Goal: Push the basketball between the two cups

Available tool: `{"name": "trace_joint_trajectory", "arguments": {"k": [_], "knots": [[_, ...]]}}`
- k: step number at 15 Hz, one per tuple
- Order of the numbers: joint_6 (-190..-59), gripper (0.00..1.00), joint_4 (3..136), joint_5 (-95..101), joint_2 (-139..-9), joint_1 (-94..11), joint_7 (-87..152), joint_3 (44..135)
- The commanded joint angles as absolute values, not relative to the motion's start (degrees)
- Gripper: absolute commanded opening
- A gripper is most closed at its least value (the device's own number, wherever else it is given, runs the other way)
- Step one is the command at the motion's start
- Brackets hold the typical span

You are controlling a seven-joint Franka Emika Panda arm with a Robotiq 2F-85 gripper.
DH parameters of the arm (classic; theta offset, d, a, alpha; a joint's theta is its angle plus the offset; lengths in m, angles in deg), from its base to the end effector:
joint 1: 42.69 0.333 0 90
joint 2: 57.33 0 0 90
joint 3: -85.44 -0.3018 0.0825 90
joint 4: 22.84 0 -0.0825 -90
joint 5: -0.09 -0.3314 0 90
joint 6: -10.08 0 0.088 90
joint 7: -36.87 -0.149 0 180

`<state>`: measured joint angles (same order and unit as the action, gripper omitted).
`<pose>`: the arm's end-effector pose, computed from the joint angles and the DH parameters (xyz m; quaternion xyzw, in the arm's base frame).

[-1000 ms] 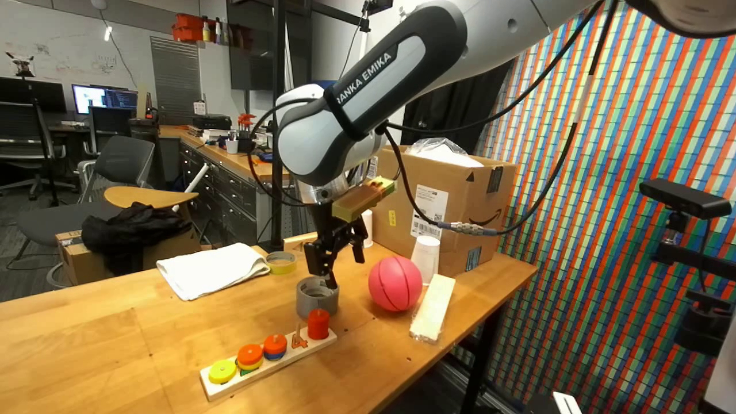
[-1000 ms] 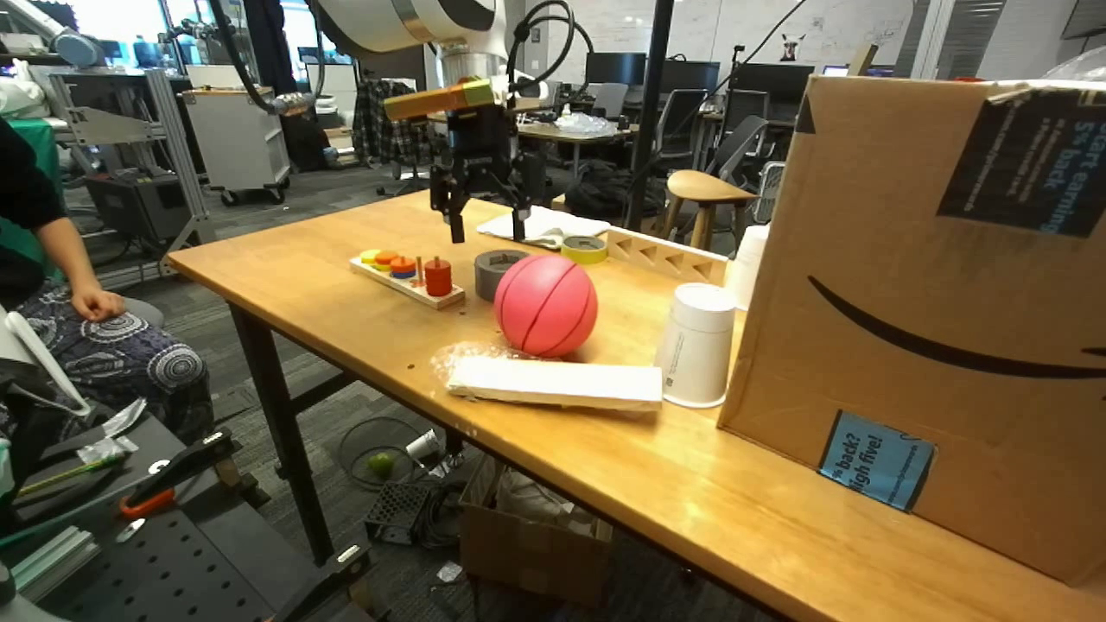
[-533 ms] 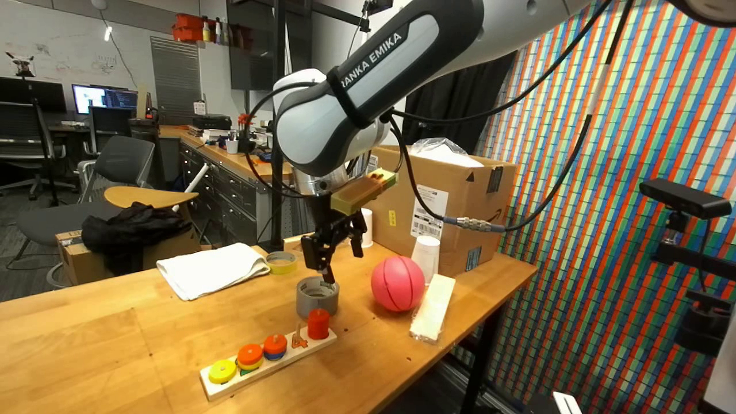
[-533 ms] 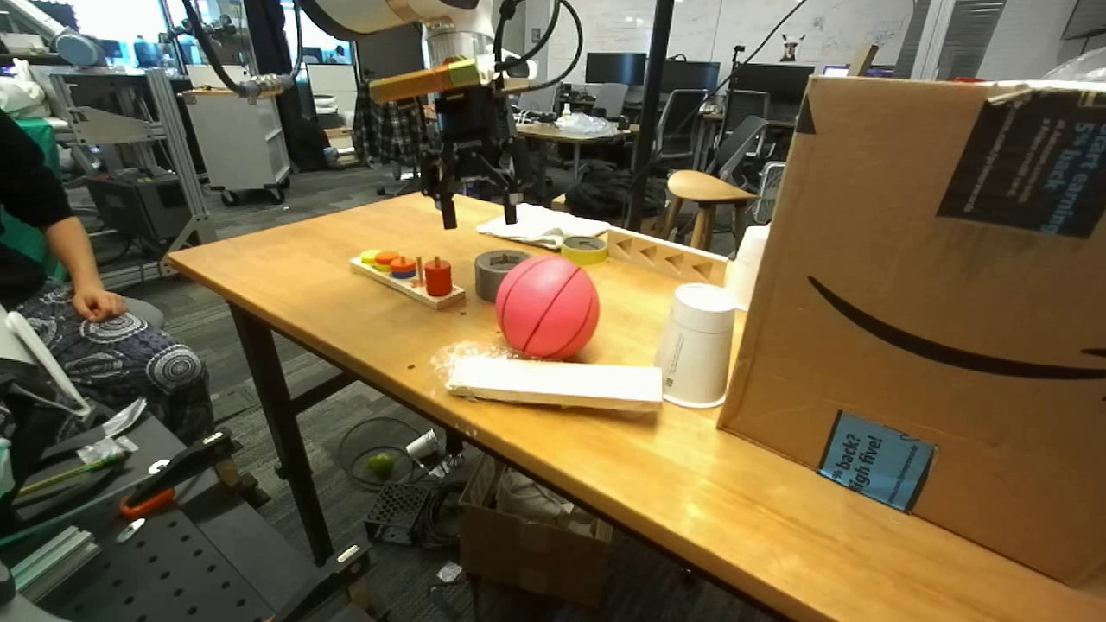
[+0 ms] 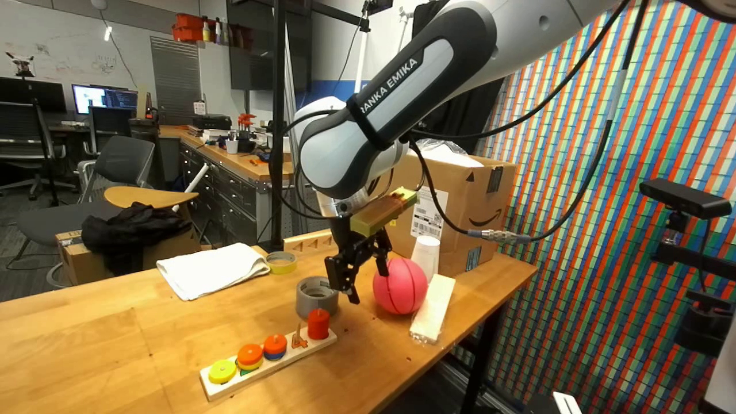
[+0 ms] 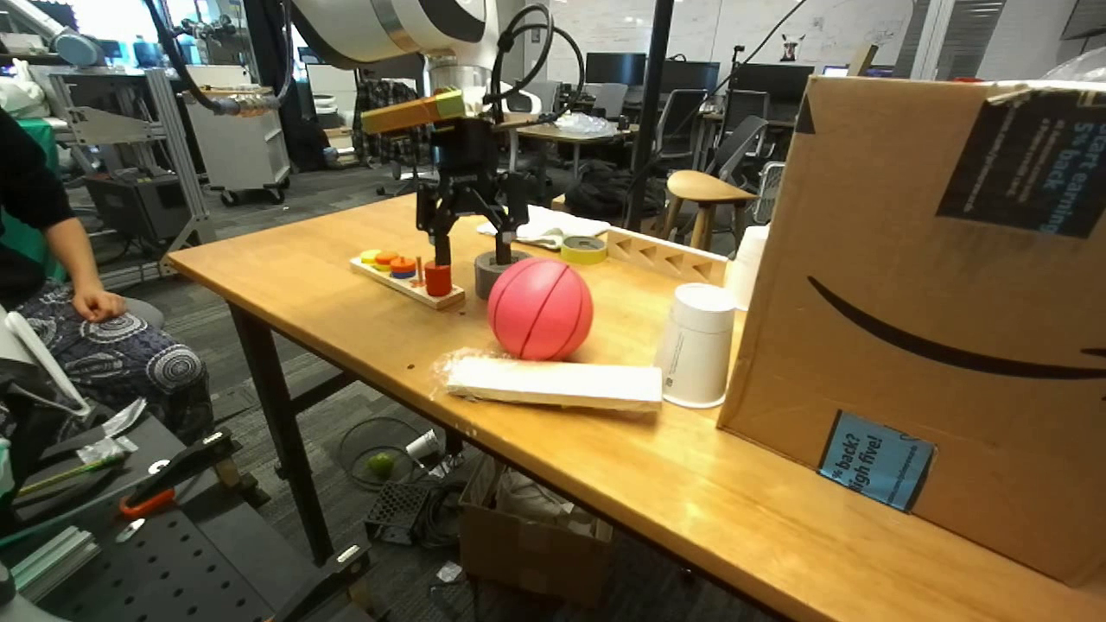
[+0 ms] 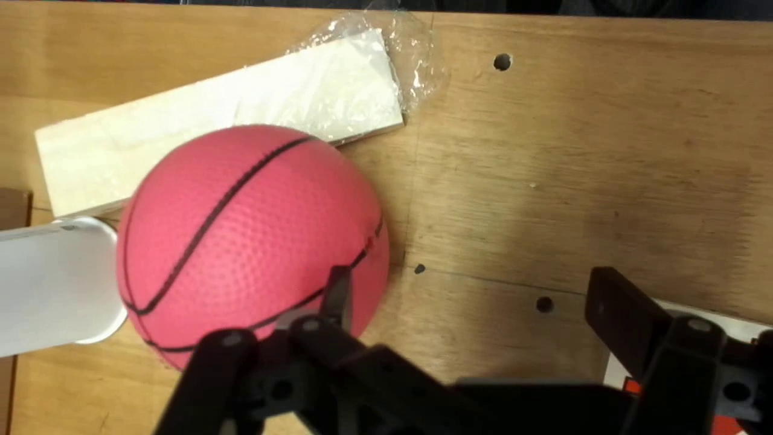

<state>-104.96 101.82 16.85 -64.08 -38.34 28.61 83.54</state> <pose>0.4660 0.0227 0.3010 0.9807 0.0628 -0.1244 0.1368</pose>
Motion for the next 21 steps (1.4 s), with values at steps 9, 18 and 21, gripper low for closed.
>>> {"name": "trace_joint_trajectory", "arguments": {"k": [9, 18, 21], "knots": [[-104.39, 1.00, 106.95, 15.68, -60.03, -39.56, 26.00, 83.93], [-104.25, 1.00, 106.14, 15.37, -61.73, -40.30, 26.70, 84.41], [-103.49, 1.00, 103.30, 16.40, -63.23, -40.26, 27.64, 84.43]]}}
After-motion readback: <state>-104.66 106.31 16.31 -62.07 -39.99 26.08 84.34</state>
